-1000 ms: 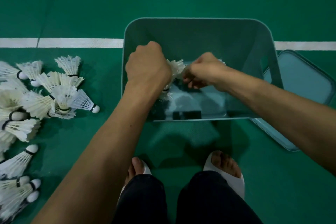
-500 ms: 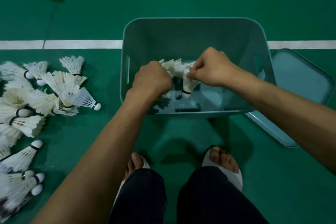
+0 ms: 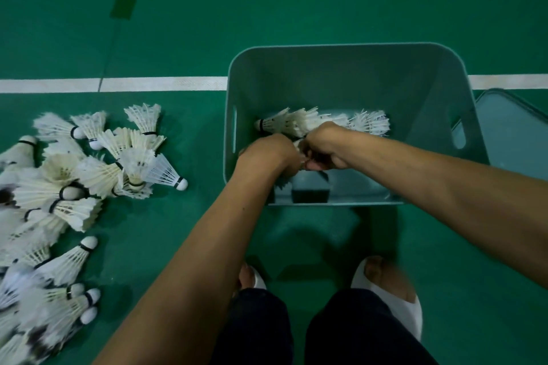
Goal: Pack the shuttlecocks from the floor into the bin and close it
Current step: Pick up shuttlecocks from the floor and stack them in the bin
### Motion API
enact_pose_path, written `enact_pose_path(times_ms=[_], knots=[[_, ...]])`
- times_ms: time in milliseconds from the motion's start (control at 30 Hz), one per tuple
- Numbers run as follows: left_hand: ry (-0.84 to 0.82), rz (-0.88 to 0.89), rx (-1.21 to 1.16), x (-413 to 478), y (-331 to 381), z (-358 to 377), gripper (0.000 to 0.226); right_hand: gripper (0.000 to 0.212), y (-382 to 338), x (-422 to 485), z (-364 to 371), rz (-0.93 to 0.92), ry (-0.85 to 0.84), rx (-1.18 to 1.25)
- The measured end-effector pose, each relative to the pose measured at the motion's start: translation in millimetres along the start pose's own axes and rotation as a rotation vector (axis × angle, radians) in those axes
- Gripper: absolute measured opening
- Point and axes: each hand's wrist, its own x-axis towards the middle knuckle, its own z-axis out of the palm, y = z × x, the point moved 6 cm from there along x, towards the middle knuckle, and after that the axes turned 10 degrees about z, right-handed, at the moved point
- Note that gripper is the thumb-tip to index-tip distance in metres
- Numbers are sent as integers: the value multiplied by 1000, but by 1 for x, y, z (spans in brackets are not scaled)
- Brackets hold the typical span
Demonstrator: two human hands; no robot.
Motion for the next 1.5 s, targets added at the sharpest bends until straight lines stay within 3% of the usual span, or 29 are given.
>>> enact_pose_path(times_ms=[133, 267, 400, 500, 600, 700, 933, 1167, 1300, 1500], knots=[[39, -1, -38, 1, -1, 0, 19, 12, -3, 4, -3, 28, -57, 62], [64, 3, -42, -1, 1, -1, 27, 17, -5, -6, -20, -86, 29, -9], [83, 6, -19, -2, 3, -5, 20, 9, -3, -18, -54, -166, 262, -507], [84, 14, -29, -2, 8, -8, 17, 28, -3, -21, -59, -245, 302, -880], [85, 20, -32, 1, 8, -7, 30, 42, -4, -21, -56, -349, 305, -1019], [68, 12, -36, 0, 4, -7, 35, 52, -10, -17, -60, -409, 289, -970], [52, 33, -104, -7, 5, -7, 53, 58, -8, -19, -62, -352, 170, -914], [192, 93, -11, -33, 4, -27, 31, 24, -18, -50, -70, -226, 305, -776], [366, 167, -13, -53, 0, -44, 35, 20, -40, -103, -65, -454, 459, -703], [742, 277, -83, -138, -31, -79, 28, 26, -64, -200, -6, -848, 523, -332]])
